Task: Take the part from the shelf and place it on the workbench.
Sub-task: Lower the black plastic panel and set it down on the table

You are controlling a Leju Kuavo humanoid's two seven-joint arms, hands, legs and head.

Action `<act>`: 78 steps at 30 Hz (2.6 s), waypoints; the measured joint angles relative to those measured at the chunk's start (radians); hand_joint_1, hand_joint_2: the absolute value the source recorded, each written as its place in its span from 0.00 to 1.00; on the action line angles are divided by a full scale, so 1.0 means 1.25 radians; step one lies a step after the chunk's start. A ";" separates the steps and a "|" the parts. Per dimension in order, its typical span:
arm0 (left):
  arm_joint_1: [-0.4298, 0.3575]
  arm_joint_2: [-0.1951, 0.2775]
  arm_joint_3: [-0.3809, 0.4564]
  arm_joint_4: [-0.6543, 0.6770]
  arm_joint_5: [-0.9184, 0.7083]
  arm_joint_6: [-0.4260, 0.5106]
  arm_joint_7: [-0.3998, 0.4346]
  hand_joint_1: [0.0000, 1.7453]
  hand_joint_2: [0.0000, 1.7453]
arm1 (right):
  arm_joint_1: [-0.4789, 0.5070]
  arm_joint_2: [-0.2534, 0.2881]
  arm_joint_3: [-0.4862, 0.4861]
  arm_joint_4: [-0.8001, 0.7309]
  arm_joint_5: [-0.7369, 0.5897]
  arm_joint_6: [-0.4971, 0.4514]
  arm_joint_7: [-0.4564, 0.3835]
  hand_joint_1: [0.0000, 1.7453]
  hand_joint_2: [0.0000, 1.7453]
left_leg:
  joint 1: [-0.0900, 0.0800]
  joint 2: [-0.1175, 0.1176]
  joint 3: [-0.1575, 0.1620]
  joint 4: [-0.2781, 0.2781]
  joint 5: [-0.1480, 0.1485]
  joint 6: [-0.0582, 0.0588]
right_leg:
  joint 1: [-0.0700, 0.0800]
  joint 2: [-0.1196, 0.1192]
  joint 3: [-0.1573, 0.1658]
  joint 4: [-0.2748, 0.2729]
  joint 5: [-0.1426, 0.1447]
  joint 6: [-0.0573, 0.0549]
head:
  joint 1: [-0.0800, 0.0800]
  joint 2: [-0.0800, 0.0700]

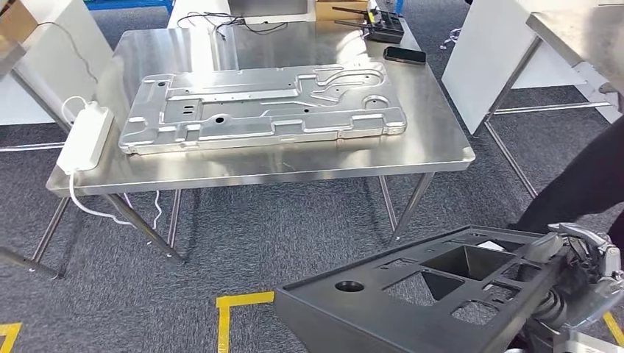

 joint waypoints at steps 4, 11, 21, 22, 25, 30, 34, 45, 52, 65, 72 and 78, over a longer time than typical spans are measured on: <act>0.001 0.000 0.001 0.000 0.000 0.000 0.000 0.00 1.00 | -0.001 0.000 0.000 0.000 0.000 0.000 0.000 1.00 1.00 | 0.007 0.015 0.003 0.009 0.021 -0.007 | -0.003 -0.042 0.007 0.002 -0.007 0.004 | -0.005 0.000; -0.002 0.000 0.004 0.000 -0.001 0.000 0.000 0.00 1.00 | -0.006 0.000 0.005 0.000 0.002 0.000 0.000 1.00 1.00 | 0.000 0.038 0.068 -0.140 0.070 0.014 | 0.004 -0.078 0.020 0.006 -0.022 0.034 | -0.006 0.000; -0.003 0.000 0.012 0.000 -0.002 0.000 0.000 0.00 1.00 | -0.006 -0.001 0.009 0.000 -0.008 0.000 0.003 1.00 1.00 | -0.003 -0.010 0.070 -0.144 0.075 0.034 | 0.008 -0.006 -0.034 0.090 -0.030 0.026 | 0.032 0.000; -0.004 0.000 0.012 0.000 -0.002 0.000 0.000 0.00 1.00 | -0.006 -0.001 0.009 0.000 -0.008 0.000 0.003 1.00 1.00 | -0.003 -0.012 0.069 -0.144 0.076 0.032 | 0.010 -0.002 -0.015 0.046 -0.015 0.024 | 0.035 0.000; -0.003 0.001 0.013 0.000 -0.002 0.000 0.001 0.00 1.00 | -0.006 -0.001 0.010 0.000 -0.009 -0.001 0.002 1.00 1.00 | -0.006 -0.015 0.065 -0.145 0.078 0.028 | 0.014 0.004 -0.005 0.008 -0.007 0.024 | 0.034 0.000; -0.003 0.000 0.013 0.000 -0.002 0.000 0.002 0.00 1.00 | -0.006 -0.002 0.011 0.000 -0.009 -0.001 0.002 1.00 1.00 | -0.004 -0.014 0.070 -0.156 0.085 0.024 | 0.015 0.004 -0.006 0.006 -0.004 0.023 | 0.018 0.000; -0.003 0.001 0.014 0.000 -0.002 0.001 0.002 0.00 1.00 | -0.006 -0.002 0.011 0.000 -0.009 -0.001 0.002 1.00 1.00 | -0.004 -0.015 0.071 -0.160 0.089 0.019 | 0.015 0.004 -0.006 0.007 -0.004 0.021 | 0.008 0.000; -0.003 0.000 0.014 0.000 -0.002 0.001 0.000 0.00 1.00 | -0.005 -0.002 0.010 0.000 0.020 -0.023 -0.008 1.00 1.00 | -0.006 -0.015 0.069 -0.160 0.089 0.019 | 0.013 0.004 -0.006 0.006 -0.003 0.022 | 0.007 0.000; -0.003 0.001 0.014 0.000 -0.003 0.001 0.000 0.00 1.00 | -0.005 -0.001 0.011 0.000 0.021 -0.026 -0.006 1.00 1.00 | -0.015 -0.015 0.067 -0.154 0.086 0.024 | 0.007 0.004 -0.006 0.004 -0.002 0.026 | 0.005 0.000; -0.003 0.000 0.017 0.000 -0.006 0.001 -0.002 0.00 1.00 | -0.006 -0.004 0.012 0.000 -0.040 0.002 -0.010 1.00 1.00 | 0.008 -0.009 0.070 -0.166 0.095 0.032 | 0.001 0.001 -0.055 0.127 -0.048 0.045 | 0.031 0.000; -0.002 0.004 0.017 -0.001 -0.008 0.000 -0.003 0.00 1.00 | -0.010 -0.004 0.012 0.000 -0.046 0.008 -0.016 1.00 1.00 | 0.009 0.000 0.072 -0.164 0.090 -0.002 | -0.001 -0.003 -0.003 0.001 0.001 0.020 | 0.027 0.000; -0.002 0.004 0.018 -0.001 -0.008 0.000 -0.003 0.00 1.00 | -0.009 -0.004 0.012 -0.001 -0.046 0.008 -0.018 1.00 1.00 | 0.007 0.006 -0.010 0.060 -0.019 -0.003 | 0.001 0.012 -0.002 -0.001 0.005 0.003 | -0.003 0.000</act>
